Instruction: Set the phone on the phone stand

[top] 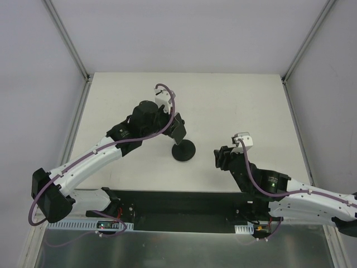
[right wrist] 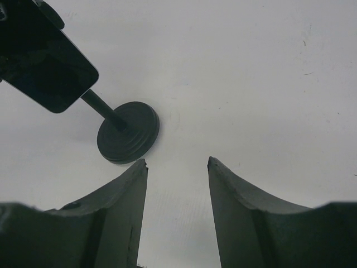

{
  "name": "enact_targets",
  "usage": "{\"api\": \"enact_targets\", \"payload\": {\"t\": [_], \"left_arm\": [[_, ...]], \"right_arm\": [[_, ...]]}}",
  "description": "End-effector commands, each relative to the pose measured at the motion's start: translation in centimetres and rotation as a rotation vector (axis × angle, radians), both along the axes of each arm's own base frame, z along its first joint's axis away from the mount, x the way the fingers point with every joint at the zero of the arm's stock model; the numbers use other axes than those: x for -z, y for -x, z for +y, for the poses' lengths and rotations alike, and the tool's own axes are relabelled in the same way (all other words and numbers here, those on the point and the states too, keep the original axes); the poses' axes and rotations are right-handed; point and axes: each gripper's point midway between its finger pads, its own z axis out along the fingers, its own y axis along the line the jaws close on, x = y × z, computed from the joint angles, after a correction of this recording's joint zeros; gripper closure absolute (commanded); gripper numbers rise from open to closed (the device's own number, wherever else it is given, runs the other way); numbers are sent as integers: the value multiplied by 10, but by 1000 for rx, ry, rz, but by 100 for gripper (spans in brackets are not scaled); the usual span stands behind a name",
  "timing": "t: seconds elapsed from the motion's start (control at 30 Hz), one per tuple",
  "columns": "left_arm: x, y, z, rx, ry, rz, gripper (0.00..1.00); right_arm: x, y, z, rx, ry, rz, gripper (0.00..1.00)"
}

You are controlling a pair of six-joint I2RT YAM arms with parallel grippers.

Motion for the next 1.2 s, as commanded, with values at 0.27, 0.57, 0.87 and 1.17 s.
{"api": "enact_targets", "payload": {"t": [0.27,0.57,0.87,1.17], "left_arm": [[-50,-35,111,-238,-114,-80,100],[-83,-51,85,114,-70,-156,100],[-91,-67,34,530,-43,-240,100],[-67,-69,17,729,-49,-216,100]], "right_arm": [[-4,2,11,-54,-20,-7,50],[2,2,15,-69,2,1,50],[7,8,22,-141,36,27,49],[14,5,19,-159,47,55,46]]}}
